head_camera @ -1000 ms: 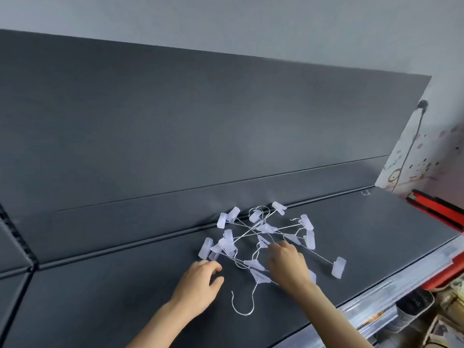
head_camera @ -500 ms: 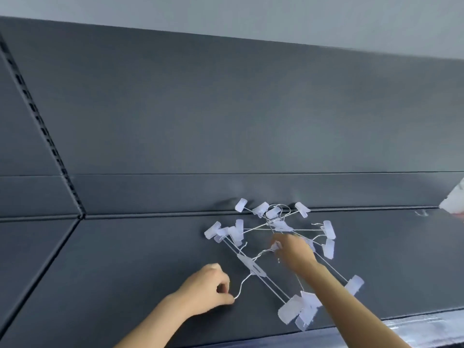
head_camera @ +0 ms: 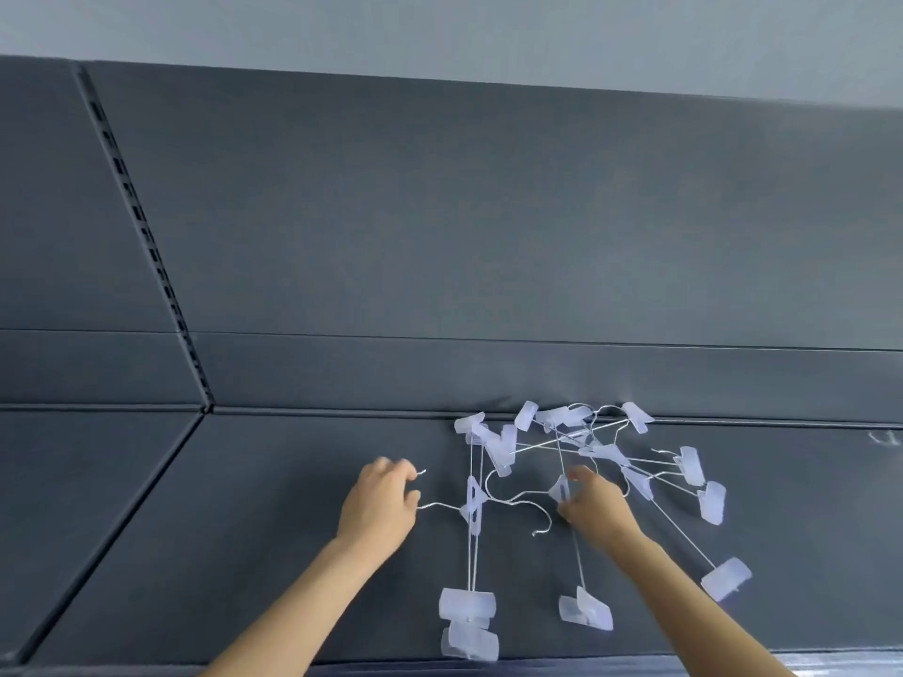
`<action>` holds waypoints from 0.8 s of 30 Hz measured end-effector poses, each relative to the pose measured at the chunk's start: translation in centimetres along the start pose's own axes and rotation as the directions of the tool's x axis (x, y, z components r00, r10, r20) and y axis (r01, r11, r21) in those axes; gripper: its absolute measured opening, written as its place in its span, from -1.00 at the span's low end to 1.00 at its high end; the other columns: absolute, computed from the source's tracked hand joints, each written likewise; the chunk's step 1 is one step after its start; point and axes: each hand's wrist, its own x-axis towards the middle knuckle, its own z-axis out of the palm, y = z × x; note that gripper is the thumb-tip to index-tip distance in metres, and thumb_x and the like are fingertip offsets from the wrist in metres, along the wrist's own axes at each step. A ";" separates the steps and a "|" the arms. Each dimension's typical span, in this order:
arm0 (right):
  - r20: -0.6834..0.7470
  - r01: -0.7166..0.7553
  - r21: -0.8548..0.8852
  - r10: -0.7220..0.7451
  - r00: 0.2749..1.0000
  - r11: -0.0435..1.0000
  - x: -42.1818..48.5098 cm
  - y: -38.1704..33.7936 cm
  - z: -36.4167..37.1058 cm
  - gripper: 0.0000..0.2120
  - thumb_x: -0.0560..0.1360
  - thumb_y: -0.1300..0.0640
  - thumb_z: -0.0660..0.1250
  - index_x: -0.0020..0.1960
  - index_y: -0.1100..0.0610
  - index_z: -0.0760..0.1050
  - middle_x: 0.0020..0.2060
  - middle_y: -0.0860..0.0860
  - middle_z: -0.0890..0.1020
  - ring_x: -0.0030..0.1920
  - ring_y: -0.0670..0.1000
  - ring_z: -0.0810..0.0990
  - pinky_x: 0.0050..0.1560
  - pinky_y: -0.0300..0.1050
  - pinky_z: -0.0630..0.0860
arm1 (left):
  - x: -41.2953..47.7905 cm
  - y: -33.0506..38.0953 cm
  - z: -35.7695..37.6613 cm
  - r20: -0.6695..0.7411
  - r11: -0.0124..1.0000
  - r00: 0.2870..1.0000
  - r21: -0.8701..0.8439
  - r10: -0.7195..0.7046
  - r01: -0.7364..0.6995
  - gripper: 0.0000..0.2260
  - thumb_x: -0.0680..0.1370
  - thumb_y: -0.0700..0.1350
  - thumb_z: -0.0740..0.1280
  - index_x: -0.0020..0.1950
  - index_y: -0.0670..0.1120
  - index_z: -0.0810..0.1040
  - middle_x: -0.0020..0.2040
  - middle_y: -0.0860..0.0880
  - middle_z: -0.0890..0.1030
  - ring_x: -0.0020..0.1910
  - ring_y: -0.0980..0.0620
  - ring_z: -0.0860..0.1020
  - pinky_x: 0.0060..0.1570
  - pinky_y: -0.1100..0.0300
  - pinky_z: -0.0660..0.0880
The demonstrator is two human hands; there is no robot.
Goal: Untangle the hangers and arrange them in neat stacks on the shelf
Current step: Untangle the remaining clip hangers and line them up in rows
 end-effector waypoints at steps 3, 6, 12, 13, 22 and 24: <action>-0.028 0.001 -0.021 -0.002 1.000 1.000 0.4 0.2 0.3 -0.70 0.45 0.28 0.21 0.18 0.25 0.41 0.10 0.19 0.58 0.14 0.20 0.51 0.04 -0.07 0.46 | 0.1 2.5 0.5 -0.071 0.974 0.992 0.211 0.104 -0.087 -0.72 0.55 0.04 0.19 0.19 -0.03 0.51 0.17 0.01 0.45 0.20 -0.03 0.37 0.15 0.17 0.31; -0.039 0.017 -0.011 -0.018 0.999 1.000 0.7 0.1 0.7 -0.72 0.45 0.30 0.19 0.16 0.25 0.44 0.07 0.20 0.60 0.12 0.21 0.52 0.02 -0.07 0.46 | 0.7 4.6 1.6 0.046 0.944 0.993 0.309 0.108 -0.117 -0.60 0.52 0.18 0.15 0.10 -0.06 0.57 0.14 -0.01 0.48 0.18 -0.05 0.36 0.15 0.12 0.27; -0.055 0.005 0.008 -0.005 0.998 1.000 0.9 1.1 0.4 -0.69 0.44 0.31 0.20 0.18 0.22 0.44 0.03 0.19 0.62 0.07 0.19 0.55 0.02 -0.07 0.48 | 1.1 6.3 2.8 0.236 0.986 0.972 0.165 -0.010 -0.030 -0.64 0.50 0.01 0.22 -0.47 -0.04 0.25 -0.35 0.02 0.52 -0.04 -0.10 0.48 -0.03 0.15 0.22; -0.072 -0.002 0.001 0.002 0.997 1.000 0.9 1.5 0.1 -0.69 0.45 0.31 0.19 0.18 0.20 0.45 0.05 0.18 0.61 0.08 0.18 0.54 0.02 -0.08 0.46 | 1.3 5.8 2.7 0.221 0.985 0.975 0.169 -0.009 -0.029 -0.65 0.49 -0.04 0.21 -0.48 -0.04 0.24 -0.39 0.04 0.48 -0.08 -0.10 0.48 -0.01 0.15 0.25; -0.175 -0.029 -0.114 0.009 0.984 0.993 1.3 2.1 -0.1 -0.74 0.47 0.23 0.17 0.16 0.16 0.42 0.10 0.14 0.55 0.10 0.18 0.52 -0.10 -0.06 0.43 | 1.1 -1.0 0.4 -0.114 0.973 0.990 0.224 0.085 -0.058 -0.73 0.43 0.07 0.36 0.01 -0.07 0.61 0.00 -0.05 0.58 0.01 -0.12 0.53 0.11 0.07 0.39; -0.282 0.017 -0.183 -0.070 0.957 0.983 0.6 0.9 0.2 -0.77 0.50 0.17 0.16 0.14 0.14 0.42 0.11 0.09 0.49 0.13 0.14 0.48 -0.18 -0.11 0.36 | 1.1 -1.9 -0.3 -0.166 0.986 0.984 0.139 -0.068 0.092 -0.67 0.48 0.04 0.32 0.18 -0.08 0.52 0.13 -0.09 0.53 0.12 -0.15 0.47 0.10 0.05 0.41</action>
